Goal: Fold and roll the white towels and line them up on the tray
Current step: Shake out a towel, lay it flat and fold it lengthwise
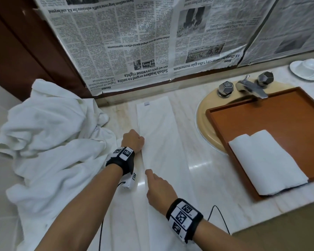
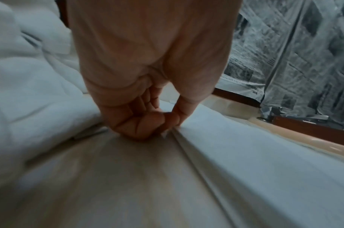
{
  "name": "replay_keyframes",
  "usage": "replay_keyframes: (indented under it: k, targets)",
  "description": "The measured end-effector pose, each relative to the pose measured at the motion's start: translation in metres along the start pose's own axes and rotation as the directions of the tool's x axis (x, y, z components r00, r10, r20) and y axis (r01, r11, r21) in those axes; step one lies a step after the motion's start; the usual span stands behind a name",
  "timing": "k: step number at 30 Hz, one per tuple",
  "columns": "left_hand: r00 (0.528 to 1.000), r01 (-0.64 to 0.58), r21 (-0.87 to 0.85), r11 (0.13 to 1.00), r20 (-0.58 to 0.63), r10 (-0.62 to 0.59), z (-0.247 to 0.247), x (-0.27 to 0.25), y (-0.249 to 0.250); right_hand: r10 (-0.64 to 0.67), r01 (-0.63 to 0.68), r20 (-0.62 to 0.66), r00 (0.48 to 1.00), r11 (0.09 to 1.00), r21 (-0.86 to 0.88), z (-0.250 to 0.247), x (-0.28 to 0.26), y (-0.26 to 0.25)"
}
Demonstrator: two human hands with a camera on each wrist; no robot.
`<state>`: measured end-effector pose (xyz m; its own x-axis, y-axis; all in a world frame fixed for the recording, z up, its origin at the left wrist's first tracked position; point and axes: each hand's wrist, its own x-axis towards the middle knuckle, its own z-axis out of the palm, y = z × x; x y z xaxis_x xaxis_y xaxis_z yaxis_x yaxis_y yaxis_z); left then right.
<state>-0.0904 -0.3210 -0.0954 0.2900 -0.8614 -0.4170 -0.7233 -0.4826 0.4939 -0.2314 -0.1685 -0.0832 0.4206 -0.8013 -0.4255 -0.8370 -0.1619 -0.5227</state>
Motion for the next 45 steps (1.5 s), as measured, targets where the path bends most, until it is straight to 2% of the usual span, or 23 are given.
replay_keyframes:
  k: [3, 4, 6, 7, 9, 12, 14, 16, 18, 19, 21, 24, 27, 31, 35, 36, 38, 40, 45]
  targets:
    - [0.998, -0.004, 0.045, 0.999, -0.063, 0.007, 0.003, -0.003, -0.001, -0.043, 0.043, 0.075, 0.996, 0.999, -0.006, -0.001, -0.006, 0.006]
    - [0.993, -0.052, 0.048, 0.998, -0.101, 0.056, 0.005, -0.003, -0.002, -0.066, 0.066, 0.097, 0.993, 0.998, 0.007, -0.004, -0.009, 0.01]
    - [0.959, -0.238, 0.077, 0.968, -0.14, 0.246, 0.008, -0.006, -0.007, -0.097, 0.091, 0.094, 0.991, 0.994, 0.06, -0.012, -0.016, 0.018]
    - [0.935, -0.321, 0.121, 0.939, -0.119, 0.334, 0.009, -0.008, -0.011, -0.102, 0.094, 0.082, 0.991, 0.991, 0.09, -0.016, -0.019, 0.022]
    - [0.913, -0.382, 0.229, 0.895, -0.055, 0.404, 0.012, -0.009, -0.019, -0.104, 0.093, 0.092, 0.99, 0.989, 0.116, -0.02, -0.026, 0.031]
    - [0.926, -0.33, 0.385, 0.862, -0.046, 0.375, 0.012, -0.01, -0.024, -0.094, 0.076, 0.103, 0.99, 0.984, 0.161, -0.017, -0.031, 0.045]
    - [0.924, -0.323, 0.404, 0.856, -0.062, 0.378, 0.011, -0.014, -0.023, -0.08, 0.083, -0.022, 0.997, 0.982, 0.169, -0.018, -0.028, 0.054]
    - [0.918, -0.349, 0.367, 0.862, -0.053, 0.394, 0.013, -0.022, -0.021, -0.096, 0.113, -0.216, 0.972, 0.992, 0.064, -0.026, -0.016, 0.063]
    - [0.914, -0.389, 0.365, 0.846, 0.035, 0.404, 0.019, -0.032, -0.022, -0.102, 0.09, -0.332, 0.938, 0.995, -0.051, -0.041, 0.004, 0.071]
    - [0.912, -0.402, 0.391, 0.828, 0.086, 0.402, 0.023, -0.036, -0.023, -0.099, 0.07, -0.338, 0.936, 0.993, -0.095, -0.048, 0.015, 0.075]
    - [0.906, -0.42, 0.439, 0.794, 0.151, 0.395, 0.032, -0.043, -0.027, -0.115, 0.068, -0.258, 0.959, 0.981, -0.184, -0.06, 0.039, 0.077]
    - [0.892, -0.448, 0.474, 0.758, 0.183, 0.414, 0.044, -0.042, -0.03, -0.148, 0.096, -0.117, 0.982, 0.927, -0.363, -0.063, 0.072, 0.075]
    - [0.913, -0.406, 0.449, 0.795, 0.164, 0.374, 0.045, -0.033, -0.028, -0.132, 0.1, -0.054, 0.99, 0.91, -0.402, -0.064, 0.097, 0.078]
    - [0.952, -0.299, 0.435, 0.849, 0.076, 0.296, 0.04, -0.021, -0.027, -0.138, 0.107, -0.049, 0.989, 0.908, -0.405, -0.075, 0.121, 0.097]
    - [0.98, -0.197, 0.376, 0.905, 0.061, 0.188, 0.04, -0.021, -0.012, 0.046, -0.08, -0.108, 0.993, 0.937, -0.34, -0.103, 0.139, 0.112]
    - [0.982, -0.186, 0.371, 0.91, 0.049, 0.181, 0.041, -0.021, -0.007, 0.044, -0.08, -0.112, 0.993, 0.934, -0.347, -0.107, 0.14, 0.111]
    - [0.973, -0.214, 0.375, 0.902, 0.002, 0.231, 0.042, -0.018, 0.002, -0.064, 0.022, -0.101, 0.993, 0.926, -0.376, -0.106, 0.14, 0.105]
    - [0.967, -0.243, 0.38, 0.893, 0.015, 0.256, 0.041, -0.003, 0.011, -0.139, 0.11, -0.045, 0.989, 0.911, -0.398, -0.105, 0.147, 0.098]
    - [0.981, -0.191, 0.387, 0.902, 0.097, 0.166, 0.031, 0.034, 0.021, -0.075, 0.047, -0.059, 0.995, 0.924, -0.379, -0.128, 0.192, 0.104]
